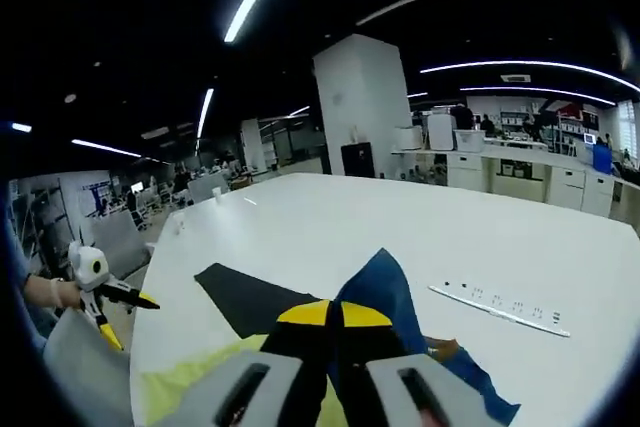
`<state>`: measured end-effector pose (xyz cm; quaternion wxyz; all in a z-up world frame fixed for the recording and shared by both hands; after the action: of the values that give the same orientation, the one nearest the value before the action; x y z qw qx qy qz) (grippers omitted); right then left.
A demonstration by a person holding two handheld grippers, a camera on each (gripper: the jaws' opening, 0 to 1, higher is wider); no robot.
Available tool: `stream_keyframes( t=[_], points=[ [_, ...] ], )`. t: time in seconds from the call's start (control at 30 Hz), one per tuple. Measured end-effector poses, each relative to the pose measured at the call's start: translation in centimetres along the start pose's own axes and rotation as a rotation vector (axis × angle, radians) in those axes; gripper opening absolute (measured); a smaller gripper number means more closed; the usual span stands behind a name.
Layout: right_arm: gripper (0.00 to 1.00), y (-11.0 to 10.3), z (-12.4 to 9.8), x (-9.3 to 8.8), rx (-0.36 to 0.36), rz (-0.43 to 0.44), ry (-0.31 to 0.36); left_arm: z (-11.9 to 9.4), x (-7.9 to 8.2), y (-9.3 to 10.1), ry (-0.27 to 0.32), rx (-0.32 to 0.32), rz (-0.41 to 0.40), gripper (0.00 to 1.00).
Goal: Fold the garment on the visible template until the final outline fits inside the template.
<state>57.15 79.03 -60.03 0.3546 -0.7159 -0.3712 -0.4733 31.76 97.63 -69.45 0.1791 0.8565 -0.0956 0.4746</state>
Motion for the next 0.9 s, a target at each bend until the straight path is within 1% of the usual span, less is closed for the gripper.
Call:
stream_keyframes(
  t=[0.1, 0.17, 0.23, 0.37, 0.6, 0.7, 0.77, 0.9],
  points=[
    [0.00, -1.3, 1.9, -0.9, 0.020, -0.025, -0.024, 0.0, -0.1, 0.0, -0.007, -0.003, -0.002, 0.81],
    [0.00, -1.9, 3.1, -1.8, 0.042, -0.006, -0.041, 0.0, -0.2, -0.1, -0.008, -0.002, -0.003, 0.81],
    [0.00, -2.2, 4.0, -2.7, 0.048, -0.003, -0.057, 0.0, -0.2, -0.2, -0.005, -0.001, -0.007, 0.81],
    [0.00, -2.7, 5.1, -4.1, 0.062, 0.003, -0.089, 0.0, -0.4, -0.2, -0.005, 0.003, -0.014, 0.81],
    [0.00, -3.5, 6.4, -6.3, 0.072, 0.024, -0.135, 0.0, -0.7, -0.1, -0.019, 0.005, -0.015, 0.81],
    [0.00, -3.9, 7.0, -7.6, 0.083, 0.012, -0.162, 0.1, -0.7, -0.1, -0.019, 0.004, -0.015, 0.80],
    [0.00, -4.3, 7.4, -8.5, 0.091, 0.021, -0.182, 0.1, -0.8, -0.1, -0.023, 0.004, -0.017, 0.80],
    [0.00, -4.9, 8.2, -10.3, 0.101, -0.001, -0.228, 0.1, -0.9, -0.1, -0.027, 0.005, -0.014, 0.80]
  ],
)
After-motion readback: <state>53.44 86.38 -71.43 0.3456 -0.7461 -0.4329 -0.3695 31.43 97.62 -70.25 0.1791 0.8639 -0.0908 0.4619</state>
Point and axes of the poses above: the point that each gripper's makers call its tool centre point, and the gripper's own axes: z roughly forward along the fingers, y roughly to its right, x roughly out of its top, the point moved 2 cm from there along -z, roughly backward along the fingers, and after that the axes turned 2 degrees about -z, right-handed, at the moved point
